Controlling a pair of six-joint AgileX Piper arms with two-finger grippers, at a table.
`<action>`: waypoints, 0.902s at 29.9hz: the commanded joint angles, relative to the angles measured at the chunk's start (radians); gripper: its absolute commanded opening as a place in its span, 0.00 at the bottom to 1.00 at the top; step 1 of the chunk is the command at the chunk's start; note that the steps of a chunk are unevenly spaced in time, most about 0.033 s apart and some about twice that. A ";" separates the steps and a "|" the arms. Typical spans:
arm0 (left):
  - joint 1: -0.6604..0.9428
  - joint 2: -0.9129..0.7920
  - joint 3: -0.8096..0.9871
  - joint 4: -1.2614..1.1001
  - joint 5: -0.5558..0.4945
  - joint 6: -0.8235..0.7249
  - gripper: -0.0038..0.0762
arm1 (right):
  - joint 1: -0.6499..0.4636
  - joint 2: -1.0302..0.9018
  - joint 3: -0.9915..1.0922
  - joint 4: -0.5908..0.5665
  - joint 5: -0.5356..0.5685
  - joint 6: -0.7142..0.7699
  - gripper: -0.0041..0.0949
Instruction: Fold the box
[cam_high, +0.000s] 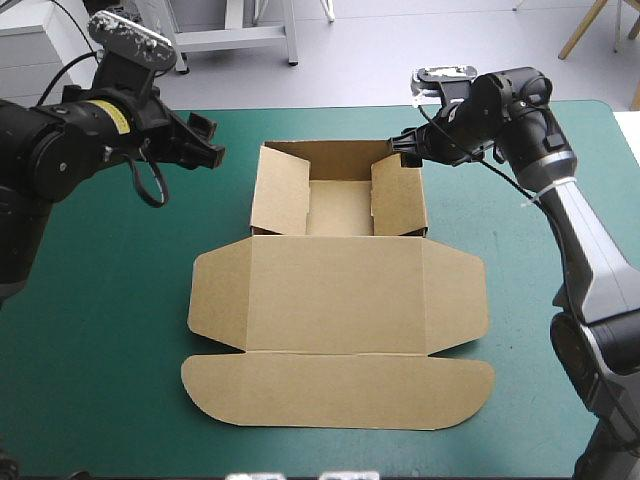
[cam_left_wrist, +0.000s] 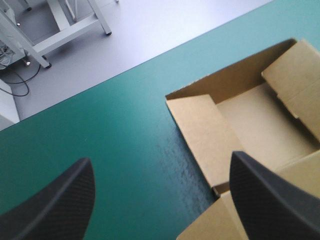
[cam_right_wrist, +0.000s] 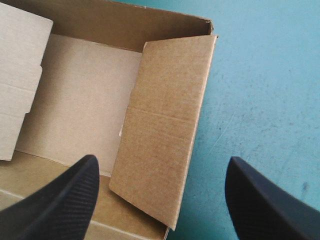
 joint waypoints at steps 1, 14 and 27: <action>-0.007 -0.087 0.107 0.042 0.047 0.024 0.71 | 0.001 -0.004 -0.030 0.004 -0.039 0.010 0.71; -0.007 -0.415 0.562 0.066 0.018 -0.050 0.71 | 0.001 0.130 -0.030 0.015 -0.045 0.021 0.71; -0.007 -0.656 0.862 0.006 -0.120 0.002 0.71 | 0.000 0.216 -0.030 0.039 -0.039 0.032 0.62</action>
